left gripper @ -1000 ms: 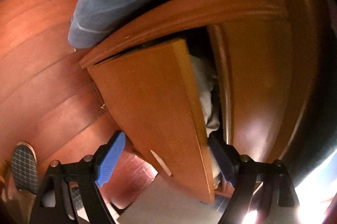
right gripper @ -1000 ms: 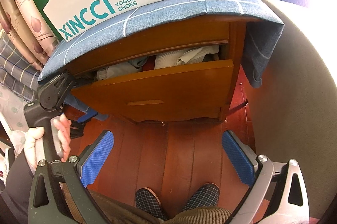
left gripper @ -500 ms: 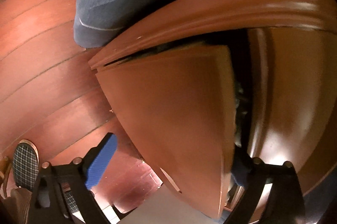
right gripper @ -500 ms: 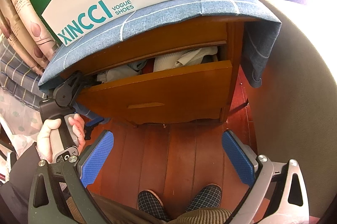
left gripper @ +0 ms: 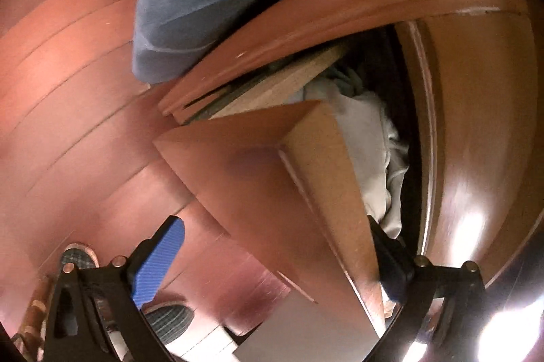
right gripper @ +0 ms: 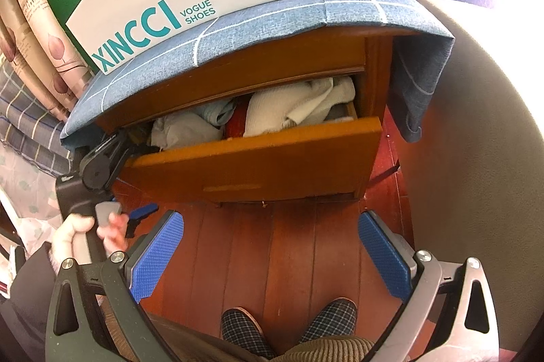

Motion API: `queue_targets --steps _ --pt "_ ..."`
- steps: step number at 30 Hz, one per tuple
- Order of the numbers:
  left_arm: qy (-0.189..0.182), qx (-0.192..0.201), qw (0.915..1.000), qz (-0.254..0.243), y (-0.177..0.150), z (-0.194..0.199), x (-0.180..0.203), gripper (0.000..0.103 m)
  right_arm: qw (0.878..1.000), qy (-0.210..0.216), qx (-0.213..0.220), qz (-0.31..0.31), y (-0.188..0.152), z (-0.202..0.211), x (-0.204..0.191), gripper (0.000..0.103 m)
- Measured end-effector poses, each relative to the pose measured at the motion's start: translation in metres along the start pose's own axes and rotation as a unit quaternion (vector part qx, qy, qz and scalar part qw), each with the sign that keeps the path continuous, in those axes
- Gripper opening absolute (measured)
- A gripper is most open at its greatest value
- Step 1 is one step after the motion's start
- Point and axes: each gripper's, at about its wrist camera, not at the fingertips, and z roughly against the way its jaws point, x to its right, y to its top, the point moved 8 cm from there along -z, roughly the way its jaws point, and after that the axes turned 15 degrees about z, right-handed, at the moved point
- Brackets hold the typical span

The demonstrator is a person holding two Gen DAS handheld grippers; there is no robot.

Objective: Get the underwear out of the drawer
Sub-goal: 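Hook the left gripper on the drawer front and pull it open, then lower the open right gripper onto the cream knit bra in the drawer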

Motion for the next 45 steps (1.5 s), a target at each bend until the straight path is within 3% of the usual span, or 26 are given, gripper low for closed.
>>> queue_targets --steps 3,15,19,32,37,45 --pt "0.009 -0.015 0.9998 -0.003 -0.007 0.003 -0.012 0.103 1.000 0.000 0.000 0.000 0.000 0.000 0.000 0.102" --pt "0.104 -0.016 0.9933 -0.049 -0.026 0.029 -0.022 0.103 1.000 -0.002 -0.002 0.000 -0.001 0.000 0.000 0.102" --pt "0.145 -0.010 0.9864 -0.076 -0.030 0.037 -0.021 0.103 1.000 -0.002 -0.005 0.000 -0.001 -0.001 0.000 0.102" --pt "0.214 -0.041 0.9695 -0.112 -0.041 0.051 -0.015 0.103 1.000 -0.004 -0.007 -0.001 0.000 -0.001 0.002 0.102" --pt "0.258 -0.027 0.9534 -0.154 -0.043 0.058 -0.011 0.103 1.000 -0.005 -0.008 -0.001 0.000 -0.003 0.002 0.102" --pt "0.279 -0.043 0.9451 -0.165 -0.043 0.059 -0.018 0.103 1.000 -0.004 -0.010 -0.003 -0.001 -0.004 0.002 0.102"
